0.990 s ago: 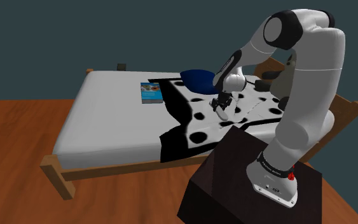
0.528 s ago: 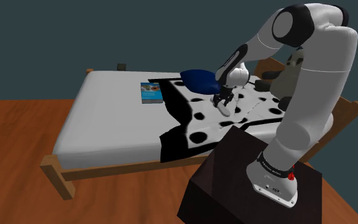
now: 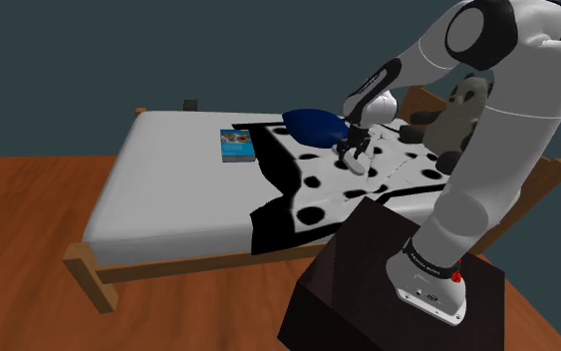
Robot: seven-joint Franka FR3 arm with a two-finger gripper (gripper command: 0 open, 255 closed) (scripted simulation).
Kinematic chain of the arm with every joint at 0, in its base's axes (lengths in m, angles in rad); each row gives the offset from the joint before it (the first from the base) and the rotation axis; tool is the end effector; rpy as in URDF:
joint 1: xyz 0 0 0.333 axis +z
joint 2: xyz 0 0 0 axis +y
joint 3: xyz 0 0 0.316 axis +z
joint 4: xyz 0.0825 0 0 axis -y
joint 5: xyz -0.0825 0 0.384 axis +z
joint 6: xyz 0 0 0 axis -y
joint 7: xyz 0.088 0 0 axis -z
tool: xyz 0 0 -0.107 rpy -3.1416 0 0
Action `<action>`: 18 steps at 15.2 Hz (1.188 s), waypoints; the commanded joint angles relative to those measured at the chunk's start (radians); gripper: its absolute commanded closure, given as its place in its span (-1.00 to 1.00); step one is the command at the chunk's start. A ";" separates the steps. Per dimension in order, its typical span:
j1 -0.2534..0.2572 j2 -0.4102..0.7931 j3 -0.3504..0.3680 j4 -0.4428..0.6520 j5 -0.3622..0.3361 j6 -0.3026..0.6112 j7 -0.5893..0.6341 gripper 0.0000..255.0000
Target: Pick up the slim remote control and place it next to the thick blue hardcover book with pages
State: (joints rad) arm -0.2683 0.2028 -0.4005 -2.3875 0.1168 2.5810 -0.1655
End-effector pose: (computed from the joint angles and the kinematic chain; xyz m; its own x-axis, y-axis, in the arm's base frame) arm 0.3923 -0.3170 0.2425 0.8285 -0.5599 0.0083 -0.5599 -0.8284 0.0172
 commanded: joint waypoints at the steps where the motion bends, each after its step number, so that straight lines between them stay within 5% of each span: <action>1: 0.006 -0.025 -0.008 0.004 -0.020 -0.027 0.014 1.00; 18: 0.119 0.321 0.116 0.566 0.051 -0.256 0.247 1.00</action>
State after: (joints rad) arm -0.1565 0.4962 -0.2911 -1.8655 0.1649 2.3418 0.0648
